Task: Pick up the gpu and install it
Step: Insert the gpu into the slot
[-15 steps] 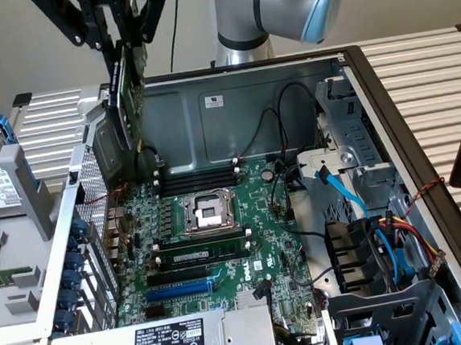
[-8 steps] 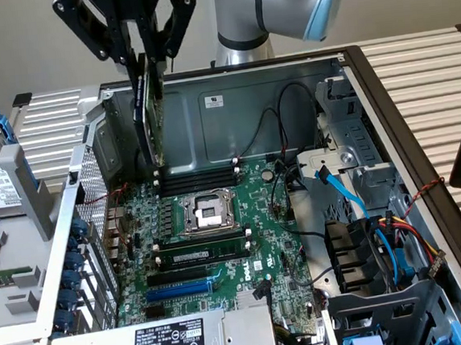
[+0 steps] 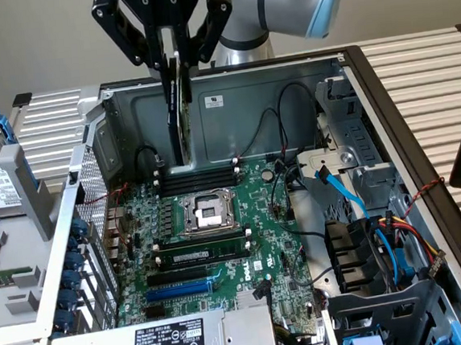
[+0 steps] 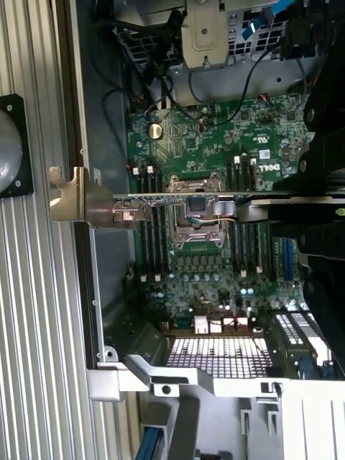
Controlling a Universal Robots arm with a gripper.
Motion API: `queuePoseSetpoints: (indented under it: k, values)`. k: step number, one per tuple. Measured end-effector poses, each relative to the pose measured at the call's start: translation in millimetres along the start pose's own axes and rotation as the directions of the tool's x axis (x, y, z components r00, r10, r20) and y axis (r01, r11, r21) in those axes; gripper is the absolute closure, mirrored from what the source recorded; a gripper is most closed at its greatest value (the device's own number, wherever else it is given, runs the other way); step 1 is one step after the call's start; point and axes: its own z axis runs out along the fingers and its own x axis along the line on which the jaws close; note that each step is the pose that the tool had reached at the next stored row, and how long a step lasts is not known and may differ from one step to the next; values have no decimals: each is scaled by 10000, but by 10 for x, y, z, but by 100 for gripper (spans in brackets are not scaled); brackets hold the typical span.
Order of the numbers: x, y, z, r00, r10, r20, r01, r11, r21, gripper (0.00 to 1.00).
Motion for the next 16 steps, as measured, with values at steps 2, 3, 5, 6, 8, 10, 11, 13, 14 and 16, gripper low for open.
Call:
queuePoseSetpoints:
  k: [2,3,5,6,8,10,11,13,14,16]
  values:
    - [-45,3,10,10000,0,2,0,10000,24,73]
    - [-70,5,15,10000,-1,4,1,10000,40,73]
    - [-99,6,27,10000,-56,-3,56,10000,67,73]
    - [-103,6,31,9999,-149,-17,149,9999,69,73]
    - [-103,5,37,9987,-502,-78,502,9987,83,73]
    - [-104,4,42,9962,-862,-139,863,9962,94,73]
    - [-104,4,45,9945,-1037,-169,1038,9945,100,73]
    - [-104,3,51,9900,-1393,-232,1396,9901,108,73]
    - [-104,3,54,9873,-1568,-261,1572,9875,111,73]
    - [-105,2,59,9808,-1922,-323,1927,9812,115,73]
